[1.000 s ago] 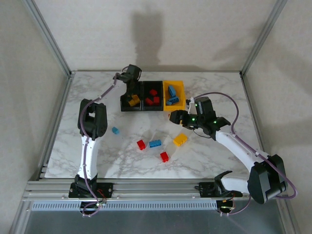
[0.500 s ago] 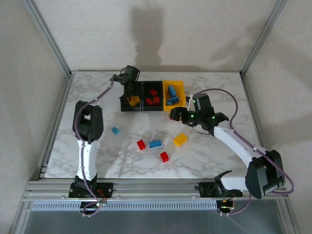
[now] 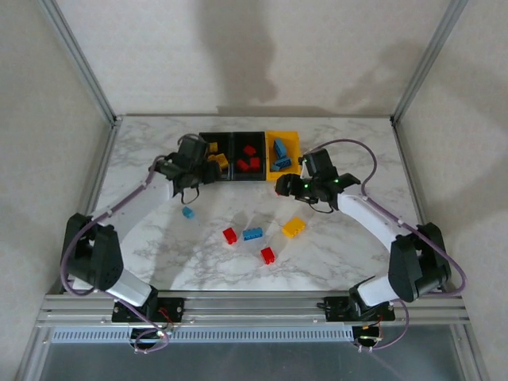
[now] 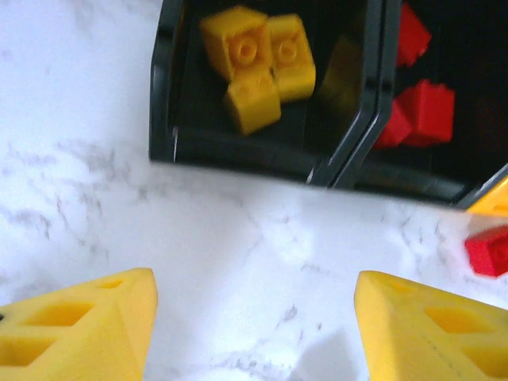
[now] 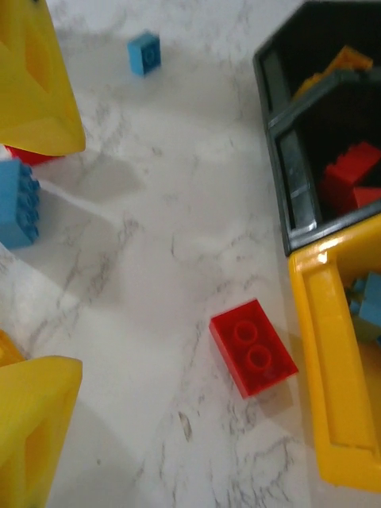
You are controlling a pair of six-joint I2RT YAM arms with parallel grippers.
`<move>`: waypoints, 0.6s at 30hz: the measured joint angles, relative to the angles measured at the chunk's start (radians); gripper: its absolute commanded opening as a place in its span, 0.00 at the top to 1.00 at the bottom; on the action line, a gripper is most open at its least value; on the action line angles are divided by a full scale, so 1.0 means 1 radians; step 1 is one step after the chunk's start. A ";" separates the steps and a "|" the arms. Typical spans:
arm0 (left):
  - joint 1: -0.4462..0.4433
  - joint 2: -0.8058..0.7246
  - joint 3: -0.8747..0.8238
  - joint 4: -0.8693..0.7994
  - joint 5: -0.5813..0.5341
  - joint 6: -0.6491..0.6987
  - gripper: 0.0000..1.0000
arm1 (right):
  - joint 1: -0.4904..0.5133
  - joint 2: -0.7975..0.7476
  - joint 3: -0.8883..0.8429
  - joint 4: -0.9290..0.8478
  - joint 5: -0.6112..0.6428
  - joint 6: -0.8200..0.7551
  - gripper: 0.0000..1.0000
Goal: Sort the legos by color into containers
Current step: Pick up the lego from the center of the table.
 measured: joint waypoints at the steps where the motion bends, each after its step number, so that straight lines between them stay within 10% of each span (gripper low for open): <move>1: -0.008 -0.019 -0.034 0.008 0.004 -0.010 0.32 | 0.005 0.024 0.006 0.001 0.025 -0.011 0.29; 18: -0.090 -0.102 -0.164 0.064 0.025 -0.094 0.32 | 0.021 0.332 0.013 0.268 0.285 -0.244 0.21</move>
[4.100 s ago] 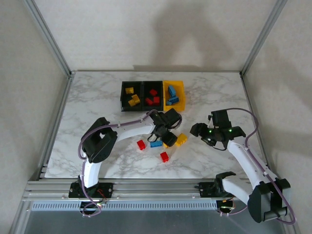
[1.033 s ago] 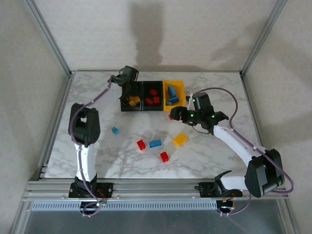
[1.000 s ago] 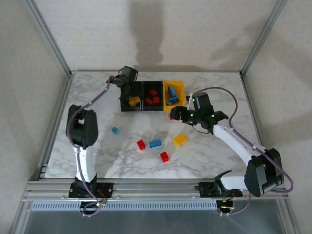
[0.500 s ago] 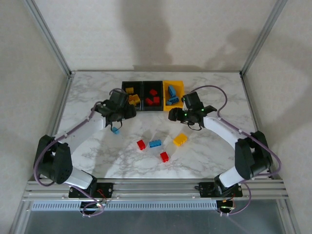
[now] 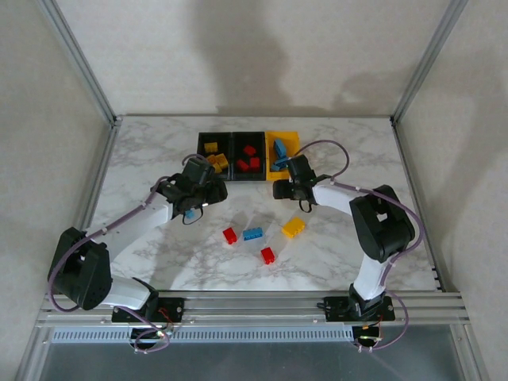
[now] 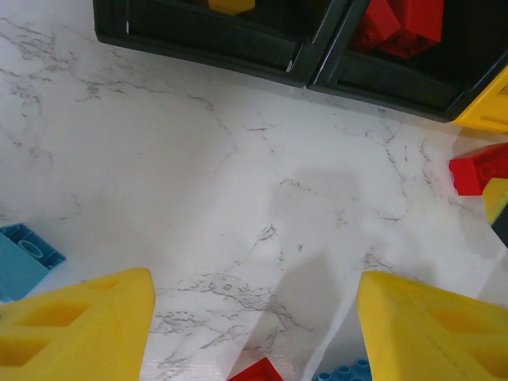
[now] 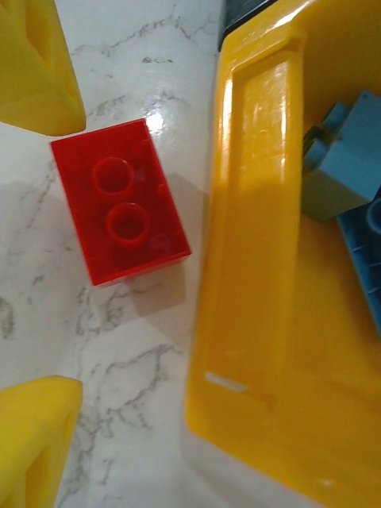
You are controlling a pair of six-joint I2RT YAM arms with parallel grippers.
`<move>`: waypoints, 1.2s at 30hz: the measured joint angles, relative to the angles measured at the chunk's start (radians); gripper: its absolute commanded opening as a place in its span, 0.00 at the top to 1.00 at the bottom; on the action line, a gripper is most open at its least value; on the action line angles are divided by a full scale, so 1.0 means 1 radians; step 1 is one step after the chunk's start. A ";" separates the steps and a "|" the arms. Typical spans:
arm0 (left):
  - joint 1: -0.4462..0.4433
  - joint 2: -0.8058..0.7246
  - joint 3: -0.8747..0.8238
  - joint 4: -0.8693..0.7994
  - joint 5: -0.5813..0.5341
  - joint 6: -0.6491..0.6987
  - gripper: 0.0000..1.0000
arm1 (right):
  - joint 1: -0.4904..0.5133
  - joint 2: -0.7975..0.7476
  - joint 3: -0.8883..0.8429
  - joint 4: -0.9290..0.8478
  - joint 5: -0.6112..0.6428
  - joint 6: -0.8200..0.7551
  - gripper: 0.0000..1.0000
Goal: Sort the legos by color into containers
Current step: Pick up the lego from the center of the table.
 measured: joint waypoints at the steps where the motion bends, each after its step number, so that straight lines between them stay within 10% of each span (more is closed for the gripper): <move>1: 0.000 0.000 0.000 0.001 0.000 -0.001 0.32 | 0.002 0.006 0.001 0.011 0.005 -0.006 0.21; 10: 0.000 0.000 0.000 0.003 0.000 -0.012 0.32 | 0.038 0.095 0.050 0.058 0.013 -0.036 0.26; 20: 0.000 -0.021 -0.029 0.014 0.004 -0.022 0.32 | 0.072 0.119 0.072 0.053 0.061 -0.053 0.59; 36: 0.010 -0.122 -0.081 0.086 0.046 -0.101 0.31 | 0.152 0.076 0.389 -0.108 -0.002 -0.042 0.56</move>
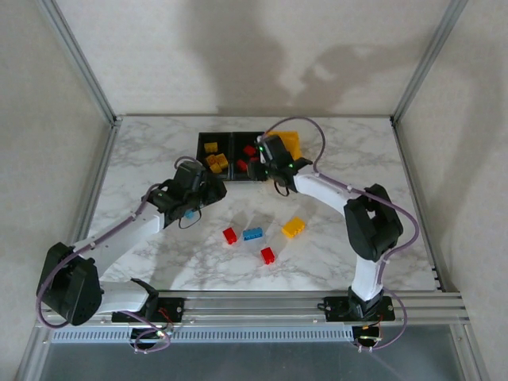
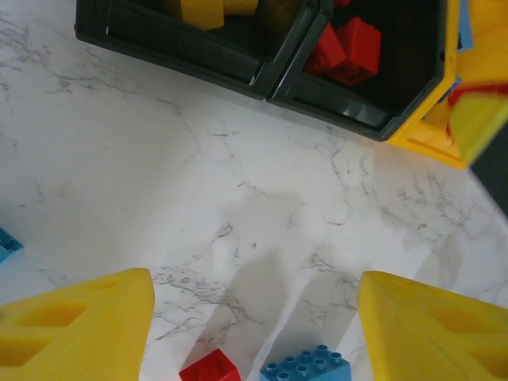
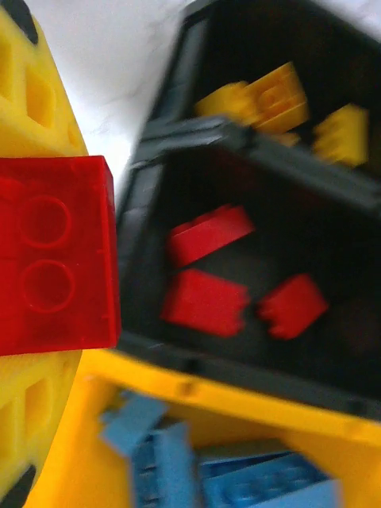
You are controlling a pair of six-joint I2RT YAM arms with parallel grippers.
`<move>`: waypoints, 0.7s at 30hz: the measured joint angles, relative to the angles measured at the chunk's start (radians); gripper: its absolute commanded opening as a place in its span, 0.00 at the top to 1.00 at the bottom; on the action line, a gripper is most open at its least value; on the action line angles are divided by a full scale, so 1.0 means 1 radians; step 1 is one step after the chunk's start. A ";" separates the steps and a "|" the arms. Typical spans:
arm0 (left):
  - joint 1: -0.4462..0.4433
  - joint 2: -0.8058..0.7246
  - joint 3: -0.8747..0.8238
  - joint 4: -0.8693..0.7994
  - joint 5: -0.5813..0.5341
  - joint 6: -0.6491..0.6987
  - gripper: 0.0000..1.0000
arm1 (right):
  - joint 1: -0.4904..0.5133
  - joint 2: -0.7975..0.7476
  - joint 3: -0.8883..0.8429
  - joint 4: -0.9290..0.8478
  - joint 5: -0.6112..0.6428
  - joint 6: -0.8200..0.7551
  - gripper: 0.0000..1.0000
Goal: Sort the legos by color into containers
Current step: Pick up the lego from the center of the table, then place the lego in the container.
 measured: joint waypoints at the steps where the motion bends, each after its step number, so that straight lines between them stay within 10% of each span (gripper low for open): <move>1: 0.002 -0.010 0.000 0.000 0.000 -0.002 0.31 | 0.000 0.029 0.056 -0.012 -0.004 0.001 0.56; 21: 0.016 -0.090 -0.052 -0.022 -0.001 -0.035 0.30 | -0.037 0.406 0.539 -0.206 -0.019 0.037 0.34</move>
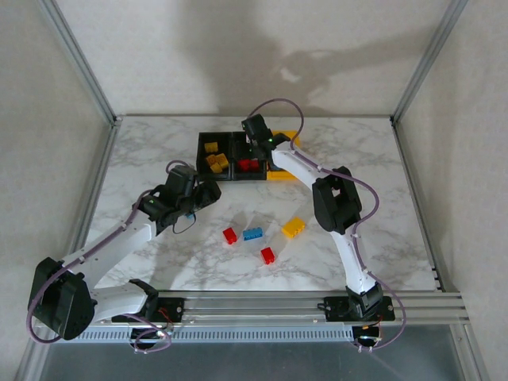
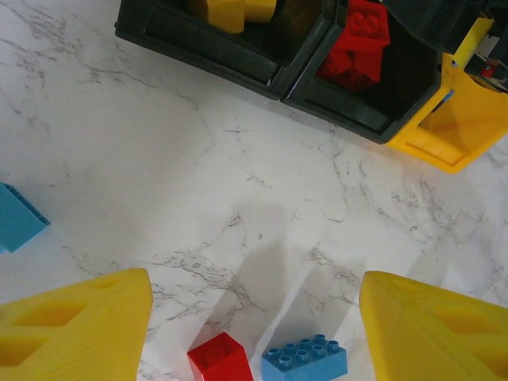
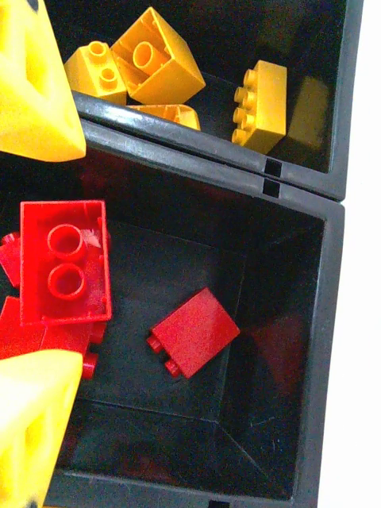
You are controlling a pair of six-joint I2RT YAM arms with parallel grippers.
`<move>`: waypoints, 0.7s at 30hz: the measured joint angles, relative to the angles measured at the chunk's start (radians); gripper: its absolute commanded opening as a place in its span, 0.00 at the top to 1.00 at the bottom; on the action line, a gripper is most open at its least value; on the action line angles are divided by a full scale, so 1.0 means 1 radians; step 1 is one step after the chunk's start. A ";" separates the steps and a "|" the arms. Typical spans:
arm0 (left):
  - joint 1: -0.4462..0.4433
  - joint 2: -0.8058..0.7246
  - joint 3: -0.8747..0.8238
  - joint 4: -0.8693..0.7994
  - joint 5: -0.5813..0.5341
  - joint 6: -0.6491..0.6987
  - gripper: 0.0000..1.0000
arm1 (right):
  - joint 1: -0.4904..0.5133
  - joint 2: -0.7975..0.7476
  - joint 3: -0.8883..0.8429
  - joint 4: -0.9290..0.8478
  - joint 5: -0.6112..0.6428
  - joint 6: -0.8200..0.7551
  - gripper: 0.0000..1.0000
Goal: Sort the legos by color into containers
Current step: Place the lego in the container.
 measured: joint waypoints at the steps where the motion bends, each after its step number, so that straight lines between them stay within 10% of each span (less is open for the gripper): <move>1: 0.000 0.000 0.000 0.000 0.000 0.000 0.30 | 0.000 0.000 0.000 -0.001 0.000 0.000 0.34; 10: 0.000 0.000 0.000 -0.001 0.006 0.001 0.30 | 0.000 -0.065 -0.077 0.003 0.006 0.000 0.34; 21: 0.001 -0.020 -0.041 -0.002 0.054 0.005 0.28 | 0.033 -0.504 -0.452 -0.015 -0.032 0.014 0.24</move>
